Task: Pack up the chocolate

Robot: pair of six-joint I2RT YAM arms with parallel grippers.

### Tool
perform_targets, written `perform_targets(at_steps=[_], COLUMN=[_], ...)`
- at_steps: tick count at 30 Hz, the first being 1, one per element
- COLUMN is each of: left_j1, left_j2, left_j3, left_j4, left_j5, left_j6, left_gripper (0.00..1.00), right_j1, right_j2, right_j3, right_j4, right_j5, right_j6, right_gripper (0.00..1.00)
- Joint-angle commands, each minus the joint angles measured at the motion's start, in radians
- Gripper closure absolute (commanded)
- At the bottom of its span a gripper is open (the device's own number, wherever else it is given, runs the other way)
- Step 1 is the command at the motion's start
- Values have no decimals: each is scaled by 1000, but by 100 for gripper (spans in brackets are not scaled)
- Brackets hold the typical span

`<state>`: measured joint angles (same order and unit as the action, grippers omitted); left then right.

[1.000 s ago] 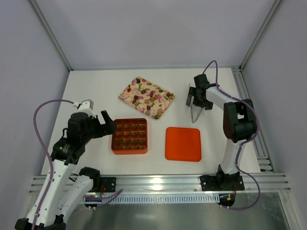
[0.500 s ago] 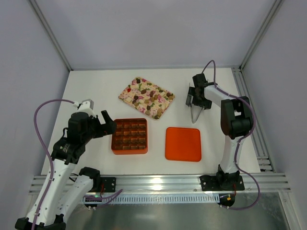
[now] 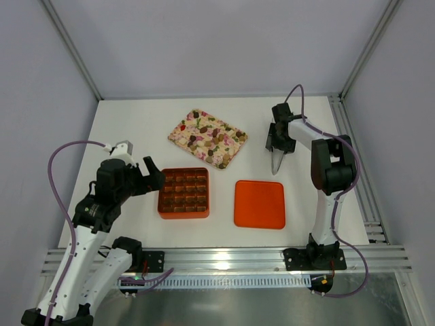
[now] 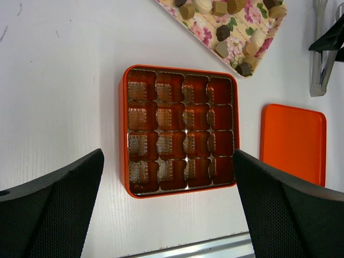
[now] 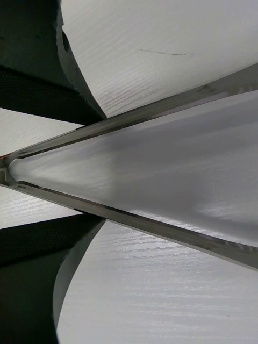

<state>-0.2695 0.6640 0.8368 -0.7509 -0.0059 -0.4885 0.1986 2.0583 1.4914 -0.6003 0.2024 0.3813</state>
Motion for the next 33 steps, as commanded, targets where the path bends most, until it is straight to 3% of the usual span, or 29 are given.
perform_targets(at_steps=[1, 8, 19, 33], left_j1=[4, 4, 4, 4], left_j2=[2, 9, 13, 14], left_j3=[1, 1, 1, 1], left_j4=[42, 42, 44, 45], left_j5=[3, 3, 3, 3], left_j6=[14, 14, 14, 14], left_gripper=[0, 0, 0, 0], right_j1=[-5, -5, -5, -4], right_j2=[7, -96, -245, -423], right_j3=[26, 39, 52, -69], right_j4=[-23, -26, -70, -56], right_j5=[-9, 5, -17, -87], right_j6=[-18, -25, -39, -44], right_gripper=[36, 43, 43, 45])
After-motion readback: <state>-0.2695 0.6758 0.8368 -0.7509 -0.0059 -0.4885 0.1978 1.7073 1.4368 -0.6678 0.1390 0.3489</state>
